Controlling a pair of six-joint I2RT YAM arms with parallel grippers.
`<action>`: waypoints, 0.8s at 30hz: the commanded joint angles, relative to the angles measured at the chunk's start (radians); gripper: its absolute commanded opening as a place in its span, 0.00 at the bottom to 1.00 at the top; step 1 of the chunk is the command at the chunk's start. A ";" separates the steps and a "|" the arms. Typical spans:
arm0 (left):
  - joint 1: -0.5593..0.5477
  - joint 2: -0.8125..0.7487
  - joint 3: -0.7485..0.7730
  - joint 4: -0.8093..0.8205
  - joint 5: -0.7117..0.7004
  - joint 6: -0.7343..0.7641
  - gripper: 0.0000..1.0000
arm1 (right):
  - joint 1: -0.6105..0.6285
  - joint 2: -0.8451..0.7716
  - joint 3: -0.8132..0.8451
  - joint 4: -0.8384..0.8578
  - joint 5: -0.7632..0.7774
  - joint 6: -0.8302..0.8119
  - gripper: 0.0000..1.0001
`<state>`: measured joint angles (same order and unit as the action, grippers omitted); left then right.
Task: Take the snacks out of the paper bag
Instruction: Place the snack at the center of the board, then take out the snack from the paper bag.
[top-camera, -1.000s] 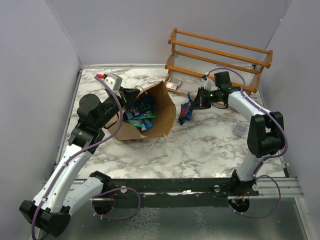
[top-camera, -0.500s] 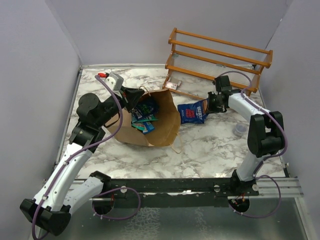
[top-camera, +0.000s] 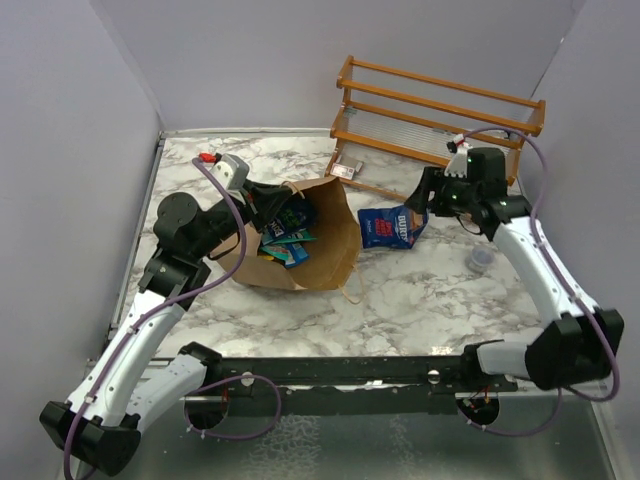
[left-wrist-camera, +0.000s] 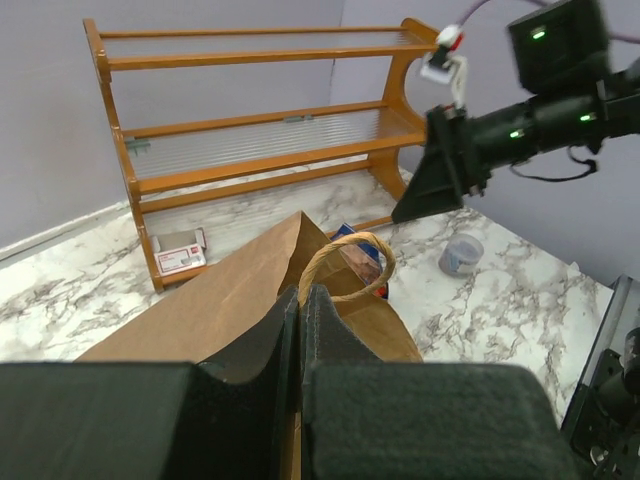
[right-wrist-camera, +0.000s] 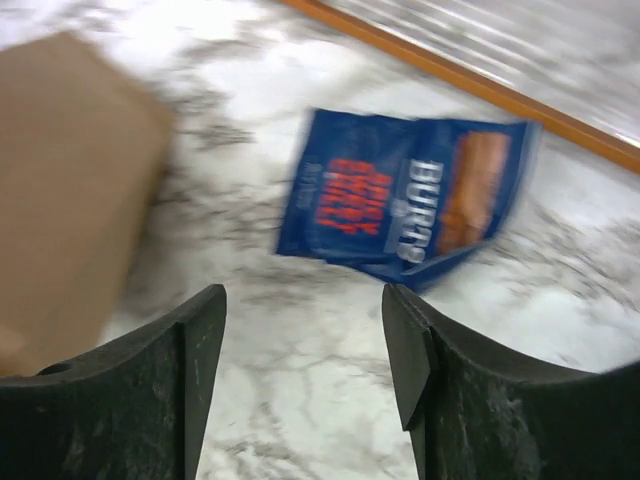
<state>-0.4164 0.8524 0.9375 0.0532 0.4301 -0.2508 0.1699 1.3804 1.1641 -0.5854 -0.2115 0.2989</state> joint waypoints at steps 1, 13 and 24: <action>-0.002 -0.007 0.008 0.048 0.045 0.009 0.00 | 0.017 -0.163 -0.073 0.112 -0.433 -0.010 0.65; -0.002 -0.008 0.015 0.063 0.041 -0.019 0.00 | 0.498 -0.322 -0.155 0.365 -0.360 -0.038 0.66; -0.002 -0.008 0.029 0.057 0.049 -0.027 0.00 | 0.727 -0.198 -0.192 0.519 -0.303 -0.764 0.58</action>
<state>-0.4164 0.8528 0.9375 0.0696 0.4465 -0.2634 0.8944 1.1580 0.9840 -0.1623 -0.4541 -0.0238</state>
